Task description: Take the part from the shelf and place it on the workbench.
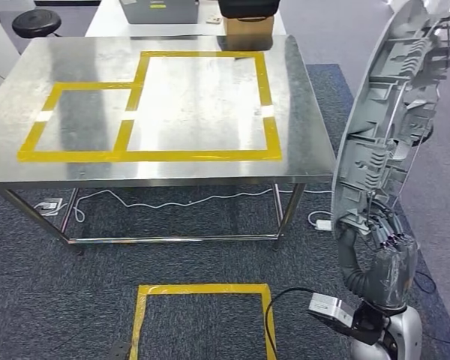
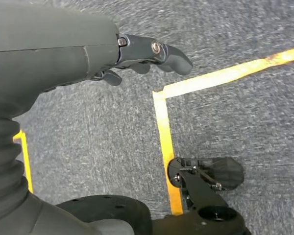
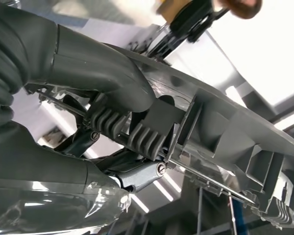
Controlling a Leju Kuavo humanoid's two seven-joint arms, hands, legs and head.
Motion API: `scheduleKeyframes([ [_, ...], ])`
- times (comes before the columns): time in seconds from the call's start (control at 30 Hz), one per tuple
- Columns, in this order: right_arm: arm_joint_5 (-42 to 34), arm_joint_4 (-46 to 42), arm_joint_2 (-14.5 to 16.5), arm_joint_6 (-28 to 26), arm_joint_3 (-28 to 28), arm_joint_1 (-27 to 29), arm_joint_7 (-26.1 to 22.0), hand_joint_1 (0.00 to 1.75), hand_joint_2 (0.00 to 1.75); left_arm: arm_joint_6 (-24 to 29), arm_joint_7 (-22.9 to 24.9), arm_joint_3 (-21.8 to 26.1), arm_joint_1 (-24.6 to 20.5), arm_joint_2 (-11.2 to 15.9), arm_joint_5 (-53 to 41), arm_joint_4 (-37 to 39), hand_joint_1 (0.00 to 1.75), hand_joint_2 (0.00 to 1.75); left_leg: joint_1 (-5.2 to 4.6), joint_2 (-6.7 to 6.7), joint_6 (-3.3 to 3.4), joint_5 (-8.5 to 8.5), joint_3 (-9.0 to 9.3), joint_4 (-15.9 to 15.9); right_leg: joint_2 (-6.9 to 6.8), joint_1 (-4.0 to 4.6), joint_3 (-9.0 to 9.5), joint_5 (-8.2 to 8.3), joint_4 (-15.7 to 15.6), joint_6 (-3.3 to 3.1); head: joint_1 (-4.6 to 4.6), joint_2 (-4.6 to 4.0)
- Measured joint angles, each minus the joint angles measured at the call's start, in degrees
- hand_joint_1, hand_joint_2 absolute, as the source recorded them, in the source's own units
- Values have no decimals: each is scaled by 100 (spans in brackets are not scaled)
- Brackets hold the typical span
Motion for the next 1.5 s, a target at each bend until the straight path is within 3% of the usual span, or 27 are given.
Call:
scheduleKeyframes([
  [0.07, -5, 2, 0, -1, -1, -29, 0, 175, 175, 1, -3, 2, -2, 1, -12, 0, 0, 175, 8, -142, -48, 4, -8, 21, 231, -45, 326, 298, -711, 1, -3, 0],
  [0.13, -10, 4, 0, 0, 0, -42, 2, 175, 175, 3, -9, 4, -2, 6, -18, 0, 0, 175, 17, -257, -124, 33, -52, 30, 385, -57, 455, 341, -990, -43, -8, 0],
  [0.2, -11, 4, 0, 1, 1, -50, 3, 175, 175, 5, -12, 7, 16, 14, -19, 0, 0, 175, 39, -333, -192, 63, -85, 12, 301, -40, 461, 359, -1012, -128, -8, 0],
  [0.27, -12, 3, 1, 1, -1, -73, 5, 175, 175, 8, -13, 9, 28, 20, -20, 0, 0, 175, 31, -160, -246, -52, -169, 168, 194, -44, 477, 380, -1036, -209, -35, 0],
  [0.33, -14, 2, 1, 0, -4, -84, 9, 175, 175, 11, -14, 9, 14, 22, -23, 0, 0, 175, 17, 139, -291, -379, -457, 762, 87, -39, 483, 387, -1048, -260, -71, 0],
  [0.4, -19, 3, 1, 0, -5, -79, 11, 175, 175, 11, -16, 9, -1, 22, -25, 0, 0, 175, 21, 259, -313, -648, -788, 1446, -7, -29, 476, 384, -1048, -275, -79, 0],
  [0.43, -21, 4, 2, 0, -4, -78, 10, 175, 175, 11, -17, 9, -4, 22, -26, 0, 0, 175, 22, 277, -313, -647, -846, 1577, -42, -27, 475, 383, -1047, -276, -80, 0],
  [0.47, -24, 4, 2, 0, -2, -77, 10, 175, 175, 11, -18, 9, -5, 21, -27, 0, 0, 175, 21, 282, -305, -544, -794, 1495, -68, -25, 477, 383, -1047, -275, -81, 0],
  [0.57, -24, 4, 2, -1, 1, -91, 9, 175, 175, 11, -19, 9, -2, 23, -28, 0, 0, 175, 12, 299, -239, -73, -216, 455, -98, -9, 484, 367, -1038, -245, -81, 0],
  [0.6, -25, 4, 2, -1, -1, -97, 9, 175, 175, 11, -19, 9, -6, 22, -28, 0, 0, 175, 9, 306, -219, -16, -73, 185, -100, 4, 477, 362, -1037, -222, -75, 0],
  [0.67, -26, 4, 5, -1, 0, -103, 8, 175, 175, 10, -18, 10, -9, 18, -28, 0, 0, 175, 8, 307, -218, -20, 16, -25, -101, 35, 459, 356, -1033, -216, -67, 0],
  [0.77, -28, 6, 13, -1, 7, -102, 4, 175, 175, 11, -16, 13, 4, 23, -22, 0, 0, 175, 5, 297, -217, -7, 11, -36, -104, 33, 478, 384, -1088, -224, -64, 0],
  [1.0, -38, 7, 13, -7, 7, -102, -8, 175, 175, 4, -19, 14, 3, 15, -20, 0, 0, 175, -2, 295, -153, -6, 10, -35, -105, 27, 512, 431, -1173, -133, -67, 0],
  [1.5, -61, 16, 14, -7, 8, -97, -45, 175, 175, -90, 11, 20, 4, 15, -27, 0, 0, 175, 4, 295, -137, 7, 9, -31, -105, 34, 510, 444, -1175, -113, -69, 0],
])
